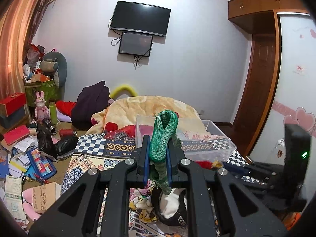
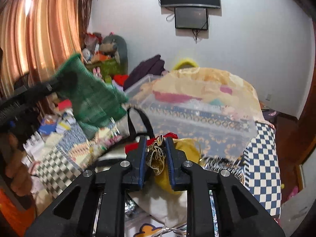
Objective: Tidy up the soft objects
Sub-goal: 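Drop green glove into box with left tool while right tool drops red pouch in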
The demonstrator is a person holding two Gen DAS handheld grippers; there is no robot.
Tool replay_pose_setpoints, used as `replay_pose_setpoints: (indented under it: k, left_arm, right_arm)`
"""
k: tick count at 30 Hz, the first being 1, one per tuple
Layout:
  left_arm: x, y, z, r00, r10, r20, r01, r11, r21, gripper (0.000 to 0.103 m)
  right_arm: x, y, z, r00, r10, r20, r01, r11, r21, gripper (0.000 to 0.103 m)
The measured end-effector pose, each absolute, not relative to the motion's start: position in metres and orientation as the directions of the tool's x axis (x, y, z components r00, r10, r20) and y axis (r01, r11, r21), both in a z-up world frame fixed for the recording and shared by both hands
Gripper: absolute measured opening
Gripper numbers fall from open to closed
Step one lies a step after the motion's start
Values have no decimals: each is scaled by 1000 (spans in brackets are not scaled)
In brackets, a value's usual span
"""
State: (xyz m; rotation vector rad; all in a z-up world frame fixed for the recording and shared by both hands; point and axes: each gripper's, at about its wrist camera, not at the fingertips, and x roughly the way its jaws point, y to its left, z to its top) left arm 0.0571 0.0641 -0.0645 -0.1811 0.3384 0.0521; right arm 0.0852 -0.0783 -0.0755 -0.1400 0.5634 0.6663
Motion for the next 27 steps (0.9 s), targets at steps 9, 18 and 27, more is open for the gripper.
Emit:
replay_pose_setpoints:
  k: [9,18,27]
  left_arm:
    - [80,56,-39,953,32,-301,-72,990,-121,13]
    - [133,52,-36,937,16,-348,-55,993,-102,14]
    - [184,52,-65,891,-34,-452,-31,990,-137,14]
  right_arm:
    - [96,-103,-33,721,549,-423,-579,813,69,13]
    - [127,-111,-14,759,529,-379,-539,837,91,13]
    - [163,-99,-32,760,482,-437,-505,860,70,13]
